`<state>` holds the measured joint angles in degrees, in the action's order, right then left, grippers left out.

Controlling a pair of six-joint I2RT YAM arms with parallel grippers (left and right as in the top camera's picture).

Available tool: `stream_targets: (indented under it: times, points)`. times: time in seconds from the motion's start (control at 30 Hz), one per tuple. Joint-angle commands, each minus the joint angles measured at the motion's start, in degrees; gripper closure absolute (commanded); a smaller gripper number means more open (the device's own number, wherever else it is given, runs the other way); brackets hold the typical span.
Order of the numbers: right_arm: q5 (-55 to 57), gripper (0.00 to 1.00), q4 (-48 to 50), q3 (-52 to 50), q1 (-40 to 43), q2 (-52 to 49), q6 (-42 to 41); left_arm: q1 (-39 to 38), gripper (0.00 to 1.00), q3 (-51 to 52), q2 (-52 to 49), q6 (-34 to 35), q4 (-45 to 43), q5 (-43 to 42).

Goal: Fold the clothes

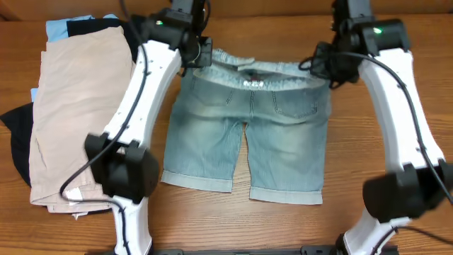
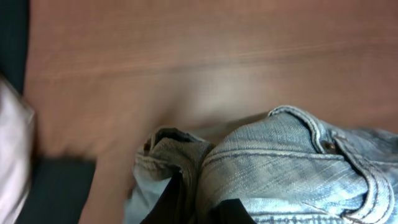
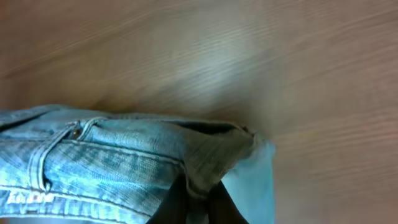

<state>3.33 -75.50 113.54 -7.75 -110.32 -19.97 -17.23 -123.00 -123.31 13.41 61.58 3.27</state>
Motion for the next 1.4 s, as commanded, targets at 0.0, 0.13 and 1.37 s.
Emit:
stream_targets:
  times: [0.0,0.13,1.37]
  points:
    - [4.39,0.96,5.57,0.15,1.44,-3.78,0.94,-0.07,0.91,-0.20,-4.98,0.74,-6.97,4.61]
    - [4.37,0.74,18.08,0.13,1.44,-8.46,0.94,-0.17,0.09,-0.20,-9.11,0.76,-19.15,4.61]
    - [-1.64,0.06,26.43,-21.77,-20.26,-9.66,6.95,6.03,0.00,-26.51,-10.86,-7.67,11.10,4.04]
